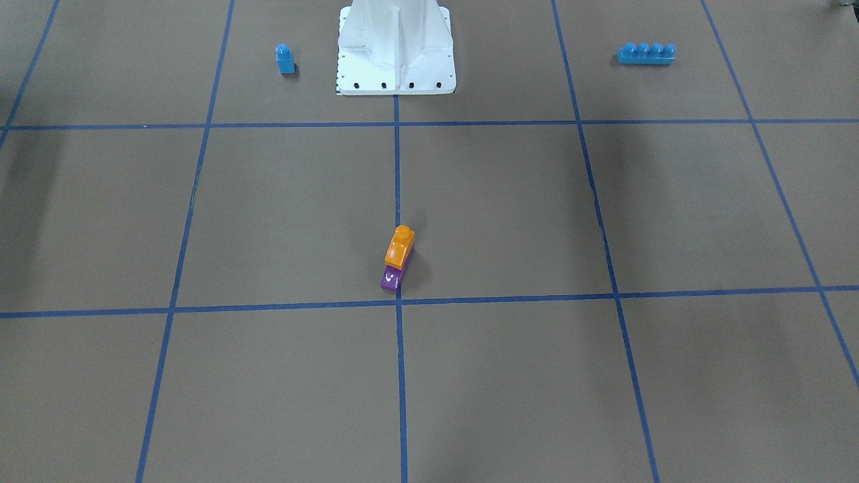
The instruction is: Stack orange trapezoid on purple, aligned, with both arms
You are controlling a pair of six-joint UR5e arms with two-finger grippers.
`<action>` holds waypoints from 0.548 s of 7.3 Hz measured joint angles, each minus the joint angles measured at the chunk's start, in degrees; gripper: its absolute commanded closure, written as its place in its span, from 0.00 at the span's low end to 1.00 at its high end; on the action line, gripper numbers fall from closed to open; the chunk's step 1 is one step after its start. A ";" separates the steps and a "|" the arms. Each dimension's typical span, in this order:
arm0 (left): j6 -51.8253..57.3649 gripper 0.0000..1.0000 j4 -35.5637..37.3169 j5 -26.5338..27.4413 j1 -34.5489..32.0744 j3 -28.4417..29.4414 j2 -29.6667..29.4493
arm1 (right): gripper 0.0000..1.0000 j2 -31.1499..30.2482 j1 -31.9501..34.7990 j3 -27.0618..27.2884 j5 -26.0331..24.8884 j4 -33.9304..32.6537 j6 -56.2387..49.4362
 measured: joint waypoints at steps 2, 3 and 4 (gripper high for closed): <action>0.04 0.00 -0.06 0.00 0.00 0.24 -0.03 | 0.00 -0.29 0.33 0.01 -0.61 -0.87 -3.65; 0.04 0.00 -0.07 0.00 0.00 0.27 -0.06 | 0.00 -0.32 0.89 -0.01 -1.22 -1.10 -5.95; 0.06 0.00 -0.07 0.00 0.03 0.29 -0.06 | 0.00 -0.32 1.38 -0.02 -2.44 -1.27 -7.95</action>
